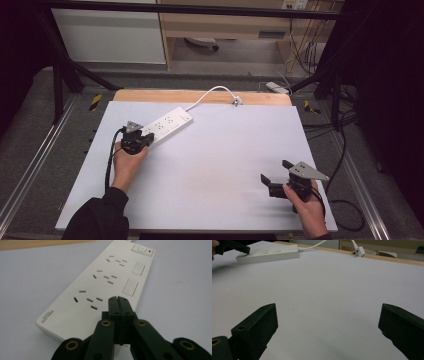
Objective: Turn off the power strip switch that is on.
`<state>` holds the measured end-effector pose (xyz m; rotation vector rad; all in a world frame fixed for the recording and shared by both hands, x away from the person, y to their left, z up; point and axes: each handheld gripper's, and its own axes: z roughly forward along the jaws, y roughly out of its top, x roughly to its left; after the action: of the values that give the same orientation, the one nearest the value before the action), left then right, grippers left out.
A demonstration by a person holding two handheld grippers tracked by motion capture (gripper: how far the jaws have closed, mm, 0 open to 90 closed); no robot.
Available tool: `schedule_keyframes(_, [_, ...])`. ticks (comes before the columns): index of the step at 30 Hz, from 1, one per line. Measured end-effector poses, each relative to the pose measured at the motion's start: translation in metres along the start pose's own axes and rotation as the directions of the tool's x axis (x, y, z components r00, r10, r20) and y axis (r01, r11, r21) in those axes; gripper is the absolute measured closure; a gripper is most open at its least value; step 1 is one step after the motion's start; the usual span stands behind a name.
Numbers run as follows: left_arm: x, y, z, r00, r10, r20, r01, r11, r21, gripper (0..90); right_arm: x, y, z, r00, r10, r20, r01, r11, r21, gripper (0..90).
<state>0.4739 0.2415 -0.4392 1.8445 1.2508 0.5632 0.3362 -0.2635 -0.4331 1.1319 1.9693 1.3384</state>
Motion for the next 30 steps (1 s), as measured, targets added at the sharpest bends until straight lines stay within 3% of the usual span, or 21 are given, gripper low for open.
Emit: schedule_keyframes(30, [0.0012, -0.0017, 0.0003, 0.9999, -0.010, 0.003, 0.010, 0.9999, -0.005, 90.0, 0.0001, -0.0002, 0.0007, 1.0000, -0.002, 0.002, 0.002, 1.000, 0.002, 2.9])
